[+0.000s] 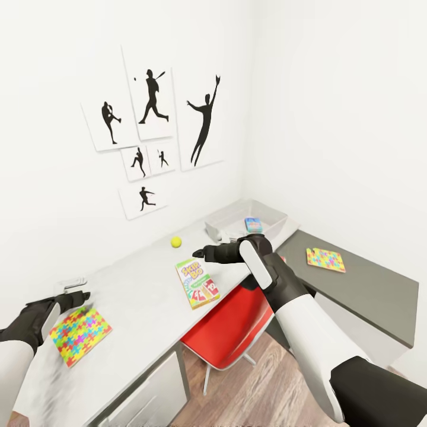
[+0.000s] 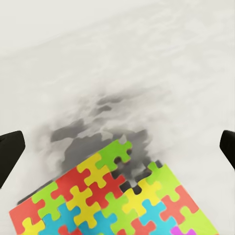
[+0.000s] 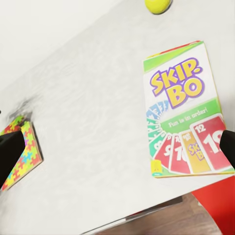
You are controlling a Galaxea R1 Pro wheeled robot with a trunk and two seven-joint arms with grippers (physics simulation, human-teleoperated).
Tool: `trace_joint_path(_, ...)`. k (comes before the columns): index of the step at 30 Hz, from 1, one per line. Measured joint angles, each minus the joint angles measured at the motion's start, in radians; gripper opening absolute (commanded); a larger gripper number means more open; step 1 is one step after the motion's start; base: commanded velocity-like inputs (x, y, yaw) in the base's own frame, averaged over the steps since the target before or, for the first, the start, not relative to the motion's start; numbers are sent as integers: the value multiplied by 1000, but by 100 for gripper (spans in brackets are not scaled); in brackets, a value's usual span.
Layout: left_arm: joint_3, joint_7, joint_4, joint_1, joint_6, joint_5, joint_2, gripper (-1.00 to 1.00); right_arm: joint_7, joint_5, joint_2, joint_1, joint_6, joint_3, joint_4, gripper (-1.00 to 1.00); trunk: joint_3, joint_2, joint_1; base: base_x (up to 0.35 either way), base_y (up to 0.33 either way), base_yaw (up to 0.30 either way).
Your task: Put all the toys in the child's room - the three board games (two on the bed and one on the table), the two jigsaw puzzles on the table, and the tennis ball on the table - inside the toy box on the table in the child's room.
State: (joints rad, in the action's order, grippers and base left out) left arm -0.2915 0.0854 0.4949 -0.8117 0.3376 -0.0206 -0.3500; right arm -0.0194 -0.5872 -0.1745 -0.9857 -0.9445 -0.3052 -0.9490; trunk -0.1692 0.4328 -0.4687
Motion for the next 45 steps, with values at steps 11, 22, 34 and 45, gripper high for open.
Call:
trace_joint_path(11,2,1,-2,0,-20,-2,6,100,0,0,0,0,0,-1,0,100,-18,0,0,0,0,0)
trace_joint_path(22,2,1,-4,1,-43,-2,17,100,0,0,0,0,5,-1,0,100,-36,0,0,0,0,0)
trace_joint_path(34,2,0,-6,1,-88,-6,35,100,0,0,0,0,6,-1,0,100,-56,0,0,0,0,0)
trace_joint_path(45,3,-1,-6,1,-89,-4,35,100,0,0,0,0,6,-11,0,100,-74,0,0,0,0,0)
